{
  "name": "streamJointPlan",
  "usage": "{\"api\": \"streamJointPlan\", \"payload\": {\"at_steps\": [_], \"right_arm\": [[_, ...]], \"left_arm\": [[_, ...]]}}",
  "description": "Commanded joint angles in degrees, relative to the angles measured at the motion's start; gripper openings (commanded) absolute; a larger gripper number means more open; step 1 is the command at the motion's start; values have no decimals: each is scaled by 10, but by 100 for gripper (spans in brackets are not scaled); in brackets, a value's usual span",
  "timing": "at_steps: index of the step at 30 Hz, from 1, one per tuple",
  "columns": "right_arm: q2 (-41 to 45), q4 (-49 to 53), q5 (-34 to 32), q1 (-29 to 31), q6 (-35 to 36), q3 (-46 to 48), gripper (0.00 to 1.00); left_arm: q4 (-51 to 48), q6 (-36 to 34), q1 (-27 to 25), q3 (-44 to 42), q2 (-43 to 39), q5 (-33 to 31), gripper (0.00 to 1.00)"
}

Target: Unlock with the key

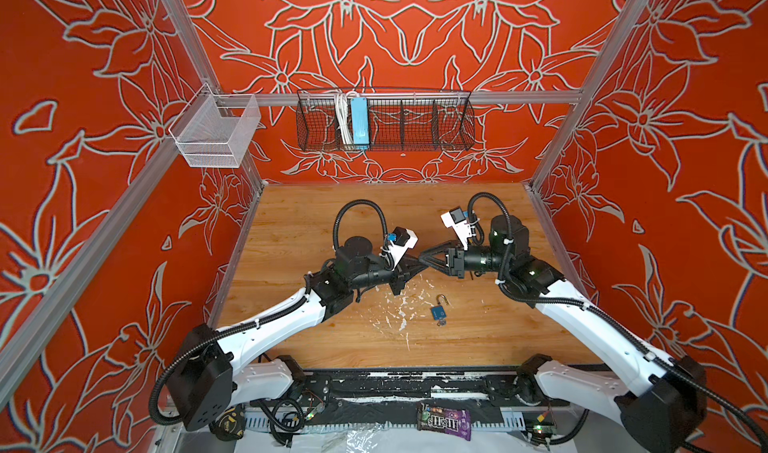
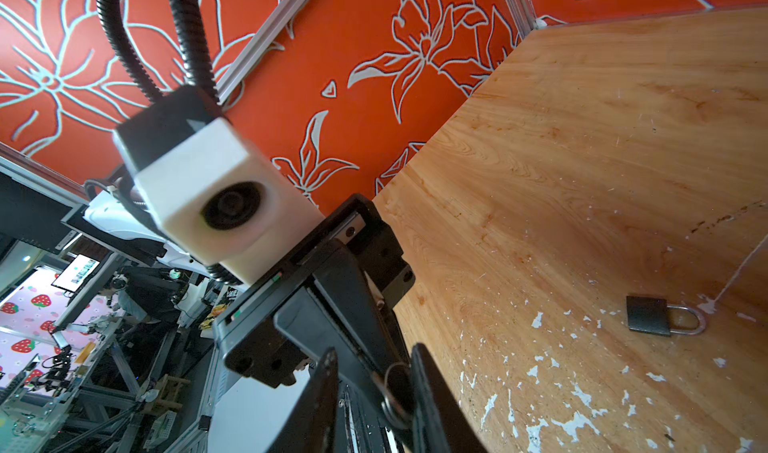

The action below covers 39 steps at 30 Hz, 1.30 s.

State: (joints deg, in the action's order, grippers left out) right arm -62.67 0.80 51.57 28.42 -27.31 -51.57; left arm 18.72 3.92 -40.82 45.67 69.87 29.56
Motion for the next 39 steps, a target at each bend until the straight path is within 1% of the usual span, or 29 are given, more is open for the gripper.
{"api": "streamJointPlan", "payload": {"at_steps": [1,13,15,21,22,23,25,30,35,36,39], "right_arm": [[-3,-7,17,-5,19,7,25],[-3,7,12,-10,35,2,6],[-3,9,10,-10,37,2,1],[-6,8,9,-11,33,-3,0],[-6,5,5,-11,31,-2,0],[-4,2,0,-11,26,-2,0],[-1,-11,-5,-11,12,2,0],[0,-16,-25,-11,-14,-3,0],[-2,2,-78,-12,-42,-17,0],[0,2,-87,-11,-50,-17,0],[5,20,-125,-12,-68,-16,0]], "left_arm": [[6,0,4,13,4,12,0],[0,3,4,17,3,20,0],[-3,5,4,18,2,21,0],[-27,13,4,30,-5,13,0],[-33,14,4,34,-6,12,2],[-37,17,4,37,-8,12,7],[-41,21,4,38,-14,10,18],[-58,46,4,26,-41,-22,45],[-67,110,5,-8,-95,-98,65],[-71,131,5,-14,-109,-123,70],[-116,221,5,-15,-147,-220,79]]}}
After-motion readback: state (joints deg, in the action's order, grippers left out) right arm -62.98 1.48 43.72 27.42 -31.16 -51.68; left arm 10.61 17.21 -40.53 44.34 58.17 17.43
